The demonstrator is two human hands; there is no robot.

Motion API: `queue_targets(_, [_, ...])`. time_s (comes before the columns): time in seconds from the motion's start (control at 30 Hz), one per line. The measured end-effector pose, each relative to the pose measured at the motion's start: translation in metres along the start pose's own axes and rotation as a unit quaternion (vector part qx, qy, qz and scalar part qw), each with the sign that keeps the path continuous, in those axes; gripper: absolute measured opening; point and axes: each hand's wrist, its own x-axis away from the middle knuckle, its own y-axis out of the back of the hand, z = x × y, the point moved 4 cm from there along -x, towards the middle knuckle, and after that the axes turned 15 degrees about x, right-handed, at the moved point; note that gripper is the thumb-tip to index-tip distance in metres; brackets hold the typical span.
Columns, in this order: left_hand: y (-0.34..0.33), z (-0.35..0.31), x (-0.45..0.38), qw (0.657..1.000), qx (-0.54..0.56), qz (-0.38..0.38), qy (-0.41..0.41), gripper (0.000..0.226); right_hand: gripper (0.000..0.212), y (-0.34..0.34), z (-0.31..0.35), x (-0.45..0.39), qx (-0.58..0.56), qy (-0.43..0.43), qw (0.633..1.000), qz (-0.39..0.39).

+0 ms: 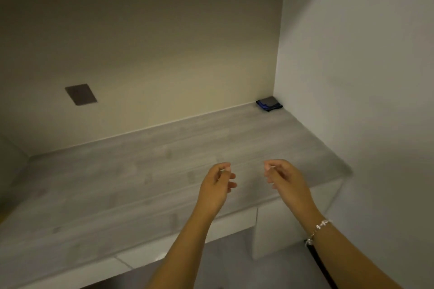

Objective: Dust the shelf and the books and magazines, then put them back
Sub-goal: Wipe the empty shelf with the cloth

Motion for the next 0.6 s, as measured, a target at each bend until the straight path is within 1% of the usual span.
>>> queue_targets(0.1, [-0.044, 0.008, -0.033, 0.998, 0.03, -0.046, 0.016, 0.018, 0.011, 0.035, -0.02, -0.046, 0.037, 0.017, 0.999, 0.018])
queue_targets(0.23, [-0.092, 0.022, -0.07, 0.994, 0.045, -0.088, 0.04, 0.02, 0.018, 0.068, -0.047, -0.097, 0.102, 0.027, 0.993, 0.044])
queue_targets(0.3, [-0.111, 0.03, -0.087, 0.993, 0.039, -0.094, 0.055, 0.02, 0.026, 0.078, -0.063, -0.117, 0.12, 0.02, 0.991, 0.047])
queue_targets(0.4, [-0.132, 0.045, -0.115, 0.991, 0.042, -0.095, 0.084, 0.02, 0.032, 0.087, -0.088, -0.14, 0.157, 0.004, 0.986, 0.051])
queue_targets(0.6, [-0.164, 0.085, -0.185, 0.984, 0.041, -0.093, 0.143, 0.016, 0.033, 0.086, -0.14, -0.177, 0.195, -0.041, 0.979, 0.043])
